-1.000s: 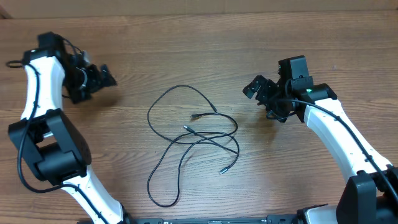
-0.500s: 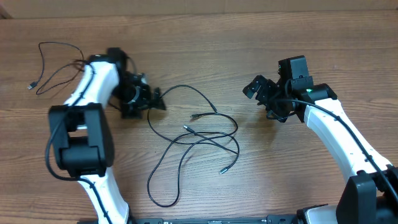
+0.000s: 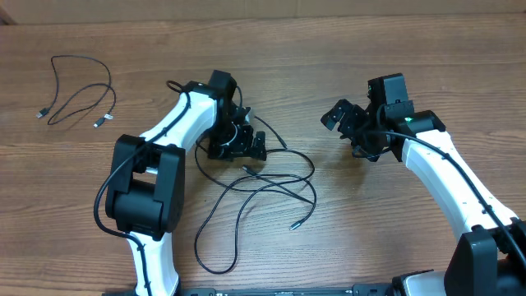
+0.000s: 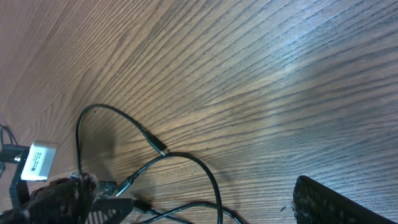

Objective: Untangle cables

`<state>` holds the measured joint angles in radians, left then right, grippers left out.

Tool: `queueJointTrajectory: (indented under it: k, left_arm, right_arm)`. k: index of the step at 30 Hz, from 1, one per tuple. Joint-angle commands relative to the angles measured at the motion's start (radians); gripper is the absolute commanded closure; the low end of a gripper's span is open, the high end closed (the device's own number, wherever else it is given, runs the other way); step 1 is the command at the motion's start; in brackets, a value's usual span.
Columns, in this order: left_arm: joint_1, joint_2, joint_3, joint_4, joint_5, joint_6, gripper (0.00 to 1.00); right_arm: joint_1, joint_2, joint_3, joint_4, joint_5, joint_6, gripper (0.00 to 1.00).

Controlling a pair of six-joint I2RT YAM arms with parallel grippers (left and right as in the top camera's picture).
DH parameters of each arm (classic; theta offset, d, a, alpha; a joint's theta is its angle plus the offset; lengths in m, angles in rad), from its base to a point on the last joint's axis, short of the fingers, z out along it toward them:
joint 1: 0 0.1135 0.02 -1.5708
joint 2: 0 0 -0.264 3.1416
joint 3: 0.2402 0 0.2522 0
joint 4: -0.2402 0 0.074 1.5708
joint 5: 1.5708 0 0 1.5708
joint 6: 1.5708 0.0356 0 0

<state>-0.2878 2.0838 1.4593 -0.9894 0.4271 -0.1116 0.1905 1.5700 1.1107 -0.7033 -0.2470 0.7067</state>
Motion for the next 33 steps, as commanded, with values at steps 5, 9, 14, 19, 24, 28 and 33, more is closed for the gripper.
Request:
queueJointTrajectory:
  k: [5, 9, 14, 19, 24, 28, 33]
  left_arm:
    - [-0.003, -0.063, -0.002, -0.001, 0.020, -0.016, 0.19]
    - [-0.003, -0.181, -0.002, -0.009, 0.019, -0.016, 0.18]
    - [-0.021, -0.334, -0.002, -0.046, 0.019, -0.016, 0.61]
    - [-0.059, -0.383, -0.002, -0.137, 0.019, -0.014, 0.96]
    - [-0.115, -0.382, -0.021, -0.176, 0.018, 0.038, 0.95]
    - [-0.164, -0.371, -0.028, -0.136, 0.016, 0.035, 0.96]
    - [-0.213, -0.369, -0.029, -0.076, 0.011, 0.029, 0.91]
  right_arm:
    - [0.000, -0.020, 0.001, 0.003, 0.011, 0.000, 0.00]
    - [0.000, -0.020, 0.001, 0.003, 0.011, 0.000, 0.00]
    - [0.000, -0.020, 0.001, 0.003, 0.011, 0.000, 0.00]
    - [0.000, -0.020, 0.001, 0.003, 0.011, -0.001, 0.00]
    - [0.000, -0.020, 0.001, 0.003, 0.011, 0.000, 0.00]
    - [0.000, -0.020, 0.001, 0.003, 0.011, -0.001, 0.00]
    - [0.000, -0.020, 0.001, 0.003, 0.011, 0.000, 0.00]
